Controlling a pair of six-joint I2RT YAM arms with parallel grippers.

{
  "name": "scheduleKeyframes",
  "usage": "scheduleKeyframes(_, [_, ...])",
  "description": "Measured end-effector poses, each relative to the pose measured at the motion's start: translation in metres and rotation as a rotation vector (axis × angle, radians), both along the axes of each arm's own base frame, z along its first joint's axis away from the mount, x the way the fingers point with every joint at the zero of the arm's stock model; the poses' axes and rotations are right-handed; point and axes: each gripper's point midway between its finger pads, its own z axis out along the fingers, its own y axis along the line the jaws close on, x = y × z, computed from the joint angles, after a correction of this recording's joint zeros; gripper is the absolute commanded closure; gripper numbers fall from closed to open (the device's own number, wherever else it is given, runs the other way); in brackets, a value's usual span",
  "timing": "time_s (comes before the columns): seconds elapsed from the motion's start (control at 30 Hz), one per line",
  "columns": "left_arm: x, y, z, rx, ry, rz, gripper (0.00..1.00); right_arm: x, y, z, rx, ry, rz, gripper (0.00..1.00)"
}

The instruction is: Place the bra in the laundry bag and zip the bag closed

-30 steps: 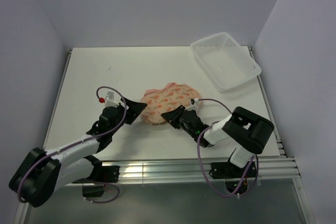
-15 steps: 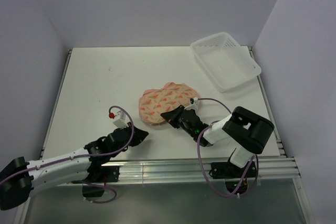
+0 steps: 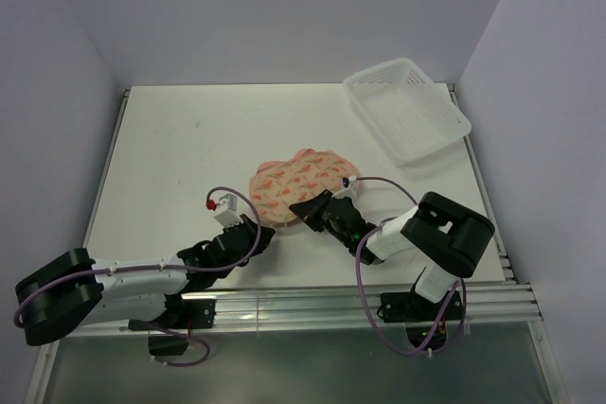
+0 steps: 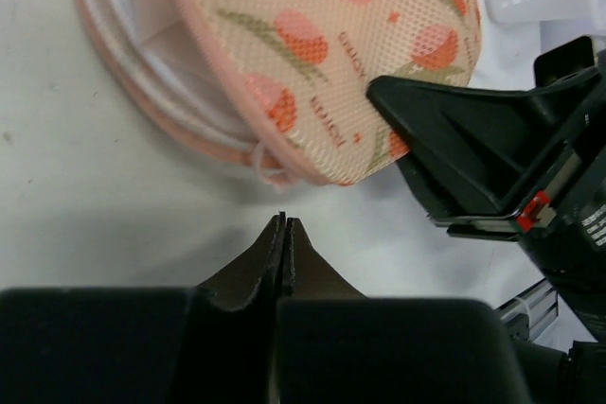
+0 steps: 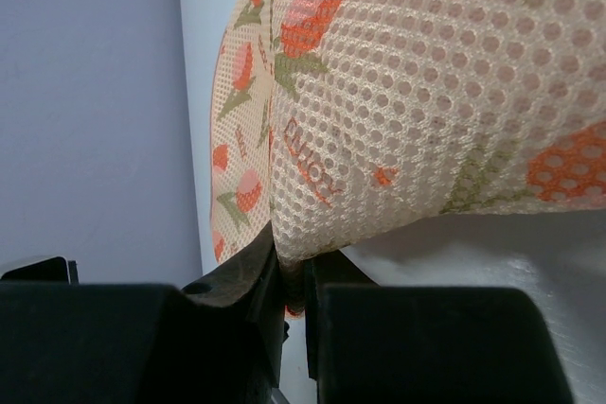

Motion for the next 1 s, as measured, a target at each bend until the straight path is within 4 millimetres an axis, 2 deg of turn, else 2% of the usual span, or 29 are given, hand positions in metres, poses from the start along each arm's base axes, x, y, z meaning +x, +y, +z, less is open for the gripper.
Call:
scheduleKeyframes(0.23, [0.013,-0.007,0.001,0.006,-0.025,0.018,0.96,-0.002,0.002,0.001,0.006,0.002,0.013,1.00])
scheduleKeyframes(0.5, [0.027,0.002,0.009,0.026,-0.063,0.072,0.94,-0.002,0.003,0.001,0.010,0.001,0.017,1.00])
scheduleKeyframes(0.6, [0.031,0.005,0.016,0.016,-0.080,0.093,0.82,-0.002,0.003,-0.003,0.005,0.007,0.020,1.00])
scheduleKeyframes(0.63, [0.032,0.007,0.016,0.016,-0.081,0.100,0.73,-0.003,0.003,-0.005,0.002,0.010,0.021,1.00])
scheduleKeyframes(0.7, [0.035,0.010,0.012,0.031,-0.075,0.111,0.66,-0.003,0.003,-0.007,-0.002,0.013,0.022,1.00])
scheduleKeyframes(0.87, [0.035,0.012,-0.008,0.084,-0.030,0.104,0.65,-0.003,0.003,-0.007,-0.001,0.014,0.024,1.00])
scheduleKeyframes(1.0, [0.029,0.015,-0.004,0.050,-0.027,0.099,0.64,-0.003,0.003,-0.007,0.000,0.013,0.025,1.00])
